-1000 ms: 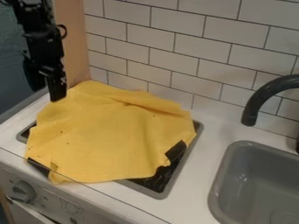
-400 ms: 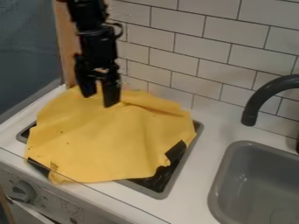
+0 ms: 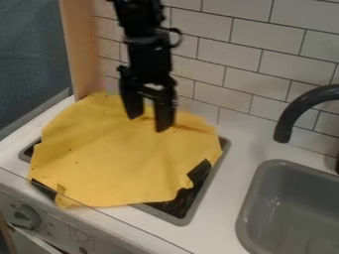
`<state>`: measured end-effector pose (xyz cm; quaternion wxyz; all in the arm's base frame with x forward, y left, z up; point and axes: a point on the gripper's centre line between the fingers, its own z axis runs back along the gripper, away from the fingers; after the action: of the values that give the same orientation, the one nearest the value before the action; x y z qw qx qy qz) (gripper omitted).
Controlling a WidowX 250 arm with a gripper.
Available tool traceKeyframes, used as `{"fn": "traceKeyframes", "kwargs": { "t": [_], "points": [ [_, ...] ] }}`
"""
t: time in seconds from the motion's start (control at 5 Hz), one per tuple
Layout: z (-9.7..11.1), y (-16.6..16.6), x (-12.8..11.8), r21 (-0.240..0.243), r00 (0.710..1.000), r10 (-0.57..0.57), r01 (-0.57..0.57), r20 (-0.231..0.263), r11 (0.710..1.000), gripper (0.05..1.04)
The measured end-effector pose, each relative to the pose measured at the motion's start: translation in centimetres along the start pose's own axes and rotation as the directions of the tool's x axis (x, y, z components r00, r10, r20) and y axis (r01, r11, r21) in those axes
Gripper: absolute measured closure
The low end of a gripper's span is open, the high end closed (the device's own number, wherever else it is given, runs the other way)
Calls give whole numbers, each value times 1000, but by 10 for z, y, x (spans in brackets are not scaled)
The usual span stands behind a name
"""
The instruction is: Folded the cloth from the bottom right to the left
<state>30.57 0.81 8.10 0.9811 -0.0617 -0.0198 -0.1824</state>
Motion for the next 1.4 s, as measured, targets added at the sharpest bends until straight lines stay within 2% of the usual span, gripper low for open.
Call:
{"fn": "traceKeyframes", "kwargs": {
  "t": [0.2, 0.6, 0.8, 1.0, 1.2, 1.4],
  "points": [
    [-13, -30, 2, 41, 998, -58, 58, -1, 997, 84],
    [-35, -60, 6, 104, 992, -122, 121, 3, 987, 84],
    [-54, -67, 10, 113, 988, -151, 152, -17, 982, 85],
    [-78, -72, 8, 119, 981, -178, 186, -71, 975, 85],
    [-95, -68, 10, 129, 980, -176, 188, -97, 974, 85],
    [-97, -64, 14, 160, 983, -158, 172, -98, 972, 121]
  ]
}}
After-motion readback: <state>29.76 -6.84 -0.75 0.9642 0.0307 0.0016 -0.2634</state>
